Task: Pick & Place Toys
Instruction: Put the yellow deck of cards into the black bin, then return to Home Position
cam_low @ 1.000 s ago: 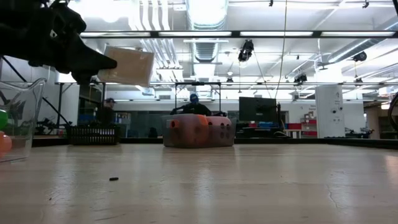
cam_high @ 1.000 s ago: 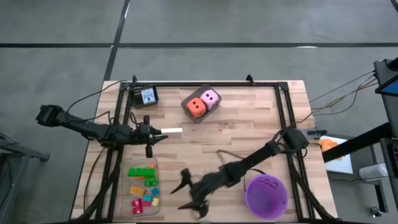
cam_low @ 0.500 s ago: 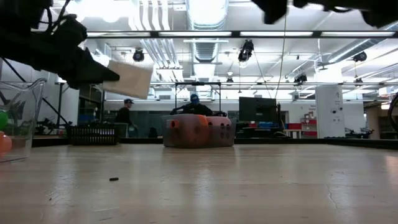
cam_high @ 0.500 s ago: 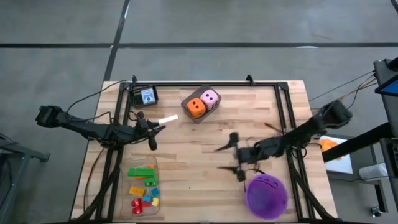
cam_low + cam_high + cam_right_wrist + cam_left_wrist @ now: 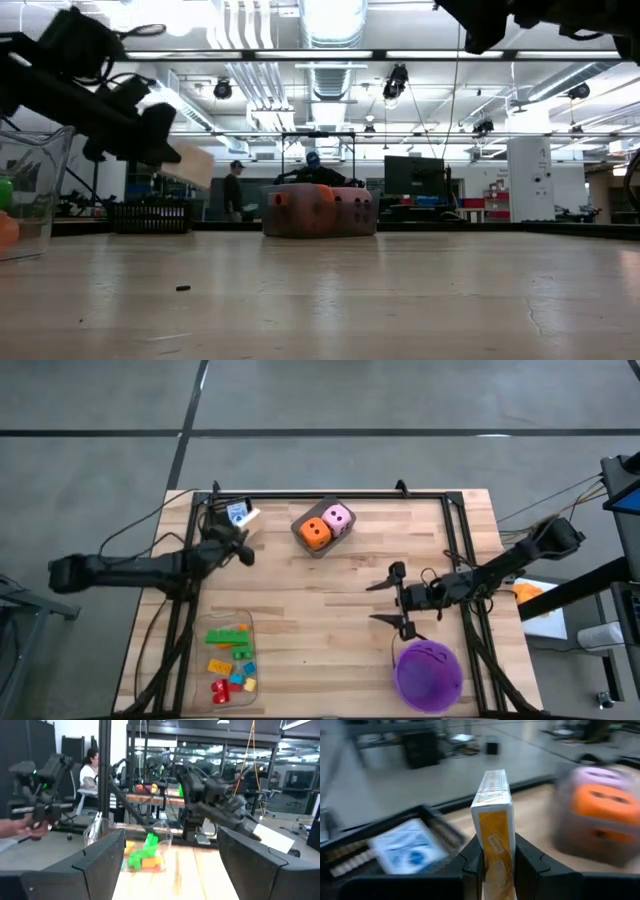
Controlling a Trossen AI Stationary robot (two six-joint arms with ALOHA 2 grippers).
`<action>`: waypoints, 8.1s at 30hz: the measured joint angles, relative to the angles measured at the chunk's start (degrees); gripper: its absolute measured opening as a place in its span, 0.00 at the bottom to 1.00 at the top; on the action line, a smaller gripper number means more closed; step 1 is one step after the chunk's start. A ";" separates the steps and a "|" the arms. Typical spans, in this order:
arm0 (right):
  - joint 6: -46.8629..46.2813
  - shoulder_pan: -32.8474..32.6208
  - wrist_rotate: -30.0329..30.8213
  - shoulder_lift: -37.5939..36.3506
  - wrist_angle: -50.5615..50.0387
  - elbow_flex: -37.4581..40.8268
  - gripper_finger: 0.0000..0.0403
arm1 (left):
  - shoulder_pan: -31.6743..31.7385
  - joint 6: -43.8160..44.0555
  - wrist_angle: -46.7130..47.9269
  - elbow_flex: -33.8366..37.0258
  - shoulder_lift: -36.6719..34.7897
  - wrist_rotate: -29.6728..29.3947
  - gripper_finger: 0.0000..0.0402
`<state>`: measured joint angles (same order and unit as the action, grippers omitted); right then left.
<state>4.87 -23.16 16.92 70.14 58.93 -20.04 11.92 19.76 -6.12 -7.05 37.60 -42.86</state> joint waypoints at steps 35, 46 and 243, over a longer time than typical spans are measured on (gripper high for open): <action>-0.42 0.02 0.14 6.96 -0.30 -4.12 0.77 | 30.18 -2.10 3.67 -0.11 0.00 12.85 0.72; 0.30 0.04 2.97 6.89 -0.30 -4.10 0.77 | 30.16 -6.07 1.82 -4.27 -0.04 12.05 0.92; 2.59 -7.39 -6.29 -56.70 -54.70 18.35 0.77 | -11.70 -26.74 13.76 3.61 -37.07 52.73 0.95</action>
<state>7.46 -30.55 10.63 13.45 4.23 -1.69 0.23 -6.98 7.64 -3.44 0.54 9.87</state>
